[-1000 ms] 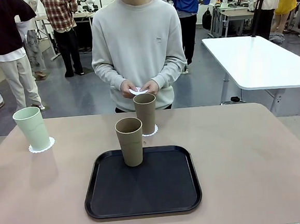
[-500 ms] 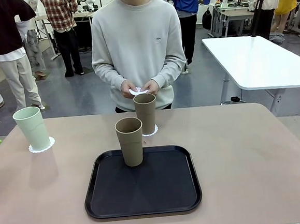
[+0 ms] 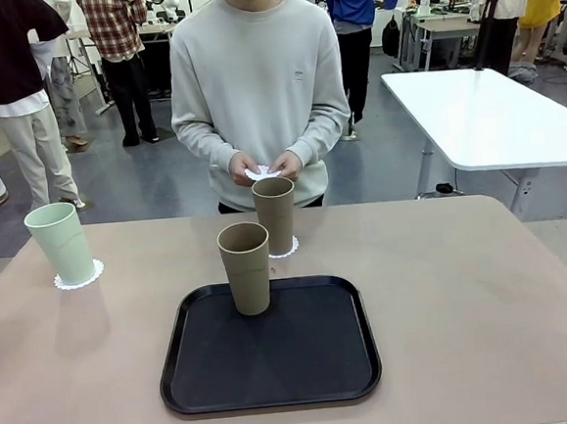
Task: Place coasters on the table and set cups on them.
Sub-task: Take one Reusable plastic cup from the Flat Tray and place it on a coaster set by the human.
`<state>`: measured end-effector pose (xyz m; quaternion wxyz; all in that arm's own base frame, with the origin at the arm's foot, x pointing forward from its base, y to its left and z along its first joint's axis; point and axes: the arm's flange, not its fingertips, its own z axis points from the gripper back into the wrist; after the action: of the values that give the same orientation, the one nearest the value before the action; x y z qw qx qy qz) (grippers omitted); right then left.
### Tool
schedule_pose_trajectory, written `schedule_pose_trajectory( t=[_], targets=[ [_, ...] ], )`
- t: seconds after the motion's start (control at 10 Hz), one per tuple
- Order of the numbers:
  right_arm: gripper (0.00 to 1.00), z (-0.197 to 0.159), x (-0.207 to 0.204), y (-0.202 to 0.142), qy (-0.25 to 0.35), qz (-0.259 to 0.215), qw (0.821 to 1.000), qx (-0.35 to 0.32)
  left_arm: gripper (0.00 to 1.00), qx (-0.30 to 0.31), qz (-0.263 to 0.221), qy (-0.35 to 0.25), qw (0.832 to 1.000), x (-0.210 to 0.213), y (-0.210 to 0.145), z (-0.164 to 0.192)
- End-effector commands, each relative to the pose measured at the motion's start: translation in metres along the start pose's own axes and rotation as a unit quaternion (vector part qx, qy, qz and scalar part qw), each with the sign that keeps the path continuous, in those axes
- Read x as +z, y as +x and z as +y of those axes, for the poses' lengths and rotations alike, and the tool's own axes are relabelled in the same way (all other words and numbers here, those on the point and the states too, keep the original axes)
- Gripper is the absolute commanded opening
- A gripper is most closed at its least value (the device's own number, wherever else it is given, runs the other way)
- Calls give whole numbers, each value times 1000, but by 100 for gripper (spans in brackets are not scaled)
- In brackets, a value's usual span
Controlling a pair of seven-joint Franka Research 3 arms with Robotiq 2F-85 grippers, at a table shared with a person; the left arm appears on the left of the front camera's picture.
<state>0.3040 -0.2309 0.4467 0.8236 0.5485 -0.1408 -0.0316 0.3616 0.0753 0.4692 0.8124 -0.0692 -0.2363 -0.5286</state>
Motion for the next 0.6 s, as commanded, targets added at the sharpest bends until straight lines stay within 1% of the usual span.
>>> schedule_pose_trajectory(
  t=[0.0,0.3,0.4,0.5],
  targets=[
    [100,0,1,-2,0,3,1000,0,100,-4,4,3,1000,2,2,-1],
    [100,0,1,-2,0,3,1000,0,100,-1,-1,-1,1000,0,1,0],
    [100,0,1,-2,0,3,1000,0,100,179,25,15,983,8,24,3],
    [100,0,1,-2,0,3,1000,0,100,288,68,16,955,11,27,-1]
  ],
)
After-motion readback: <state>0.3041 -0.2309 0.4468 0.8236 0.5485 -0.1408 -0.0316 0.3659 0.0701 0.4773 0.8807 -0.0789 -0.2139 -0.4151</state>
